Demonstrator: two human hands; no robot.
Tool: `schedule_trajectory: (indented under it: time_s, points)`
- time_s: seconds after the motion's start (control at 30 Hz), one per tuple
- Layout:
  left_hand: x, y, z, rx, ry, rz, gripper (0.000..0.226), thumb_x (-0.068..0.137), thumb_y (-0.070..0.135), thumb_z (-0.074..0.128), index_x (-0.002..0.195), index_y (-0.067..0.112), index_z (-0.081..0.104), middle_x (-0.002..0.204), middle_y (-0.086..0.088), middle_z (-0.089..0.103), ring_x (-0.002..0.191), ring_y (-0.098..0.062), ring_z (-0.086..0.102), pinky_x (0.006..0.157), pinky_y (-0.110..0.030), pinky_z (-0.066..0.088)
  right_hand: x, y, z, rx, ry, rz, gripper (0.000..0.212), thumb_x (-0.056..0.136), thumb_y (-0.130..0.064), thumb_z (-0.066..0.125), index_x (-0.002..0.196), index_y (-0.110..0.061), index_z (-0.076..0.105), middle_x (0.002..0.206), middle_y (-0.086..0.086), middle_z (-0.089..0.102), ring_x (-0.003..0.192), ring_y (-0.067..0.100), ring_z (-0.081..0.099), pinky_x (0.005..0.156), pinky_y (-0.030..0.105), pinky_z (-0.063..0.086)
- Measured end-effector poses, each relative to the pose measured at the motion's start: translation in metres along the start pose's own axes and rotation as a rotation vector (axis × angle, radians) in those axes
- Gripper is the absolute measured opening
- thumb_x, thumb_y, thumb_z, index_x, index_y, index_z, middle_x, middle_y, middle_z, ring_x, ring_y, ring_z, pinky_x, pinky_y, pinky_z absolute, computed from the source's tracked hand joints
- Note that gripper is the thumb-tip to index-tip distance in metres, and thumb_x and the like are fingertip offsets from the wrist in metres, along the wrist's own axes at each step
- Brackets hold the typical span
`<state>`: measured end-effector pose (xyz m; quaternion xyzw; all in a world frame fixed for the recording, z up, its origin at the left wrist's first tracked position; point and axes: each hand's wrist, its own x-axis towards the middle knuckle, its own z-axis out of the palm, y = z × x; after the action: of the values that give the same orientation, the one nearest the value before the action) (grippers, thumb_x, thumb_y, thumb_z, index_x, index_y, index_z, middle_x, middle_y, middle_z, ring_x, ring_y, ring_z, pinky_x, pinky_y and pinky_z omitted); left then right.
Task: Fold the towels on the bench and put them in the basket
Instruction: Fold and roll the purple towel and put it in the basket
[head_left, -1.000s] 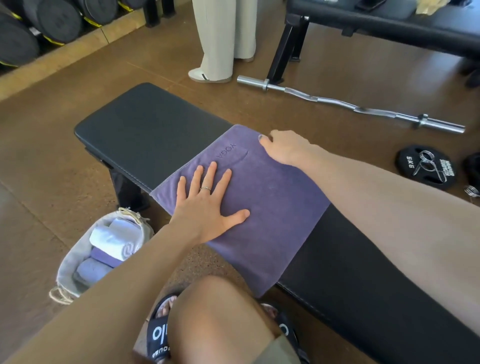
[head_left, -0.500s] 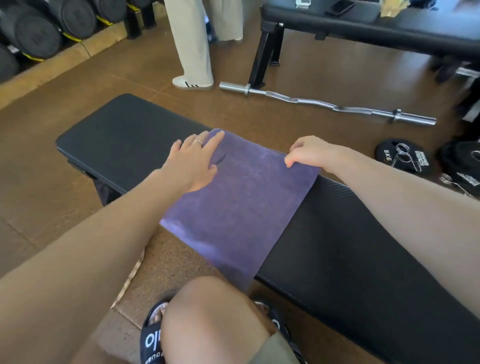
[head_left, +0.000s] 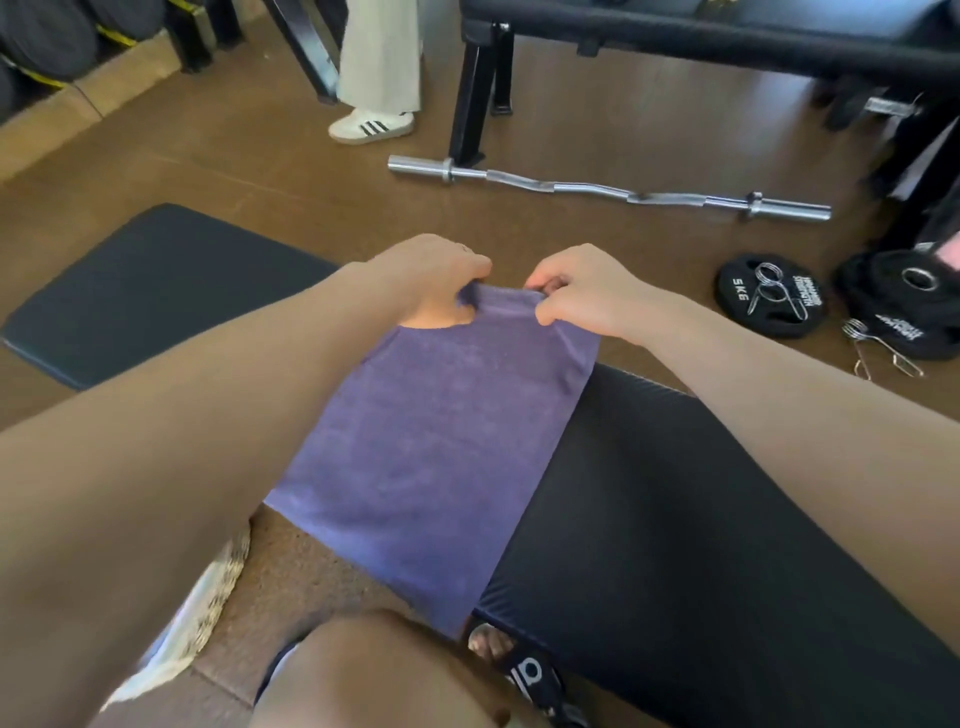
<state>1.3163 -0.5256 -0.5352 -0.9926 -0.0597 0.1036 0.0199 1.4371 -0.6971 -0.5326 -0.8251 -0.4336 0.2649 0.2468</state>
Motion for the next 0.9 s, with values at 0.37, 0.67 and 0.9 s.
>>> schedule_trajectory:
  time_s: [0.37, 0.67, 0.9]
  points:
    - [-0.057, -0.066, -0.015, 0.614, 0.04, -0.106, 0.015, 0.096, 0.018, 0.057, 0.107, 0.021, 0.048, 0.084, 0.004, 0.057, 0.091, -0.022, 0.064, 0.089, -0.031, 0.042, -0.007, -0.003, 0.003, -0.241, 0.074, -0.062, 0.023, 0.083, 0.004, 0.057, 0.085, -0.018, 0.062, 0.081, -0.002, 0.056, 0.078, 0.02, 0.056, 0.056, 0.022, 0.036]
    - [-0.13, -0.059, -0.031, 0.723, -0.133, -0.335, 0.046, 0.085, 0.002, 0.063, 0.12, 0.022, 0.042, 0.083, 0.007, 0.046, 0.07, -0.016, 0.05, 0.048, -0.026, 0.028, -0.072, -0.038, 0.014, -0.273, 0.18, -0.309, 0.02, 0.077, 0.003, 0.059, 0.084, -0.015, 0.06, 0.085, -0.002, 0.051, 0.075, 0.02, 0.052, 0.062, 0.031, 0.041]
    - [-0.207, -0.04, 0.022, 0.637, -0.101, -0.34, 0.042, 0.09, 0.014, 0.065, 0.125, 0.023, 0.045, 0.105, 0.008, 0.059, 0.097, -0.013, 0.064, 0.071, -0.026, 0.052, -0.142, -0.067, 0.073, -0.37, 0.063, -0.41, 0.024, 0.077, -0.002, 0.057, 0.098, -0.015, 0.055, 0.094, -0.001, 0.049, 0.079, 0.026, 0.051, 0.067, 0.038, 0.044]
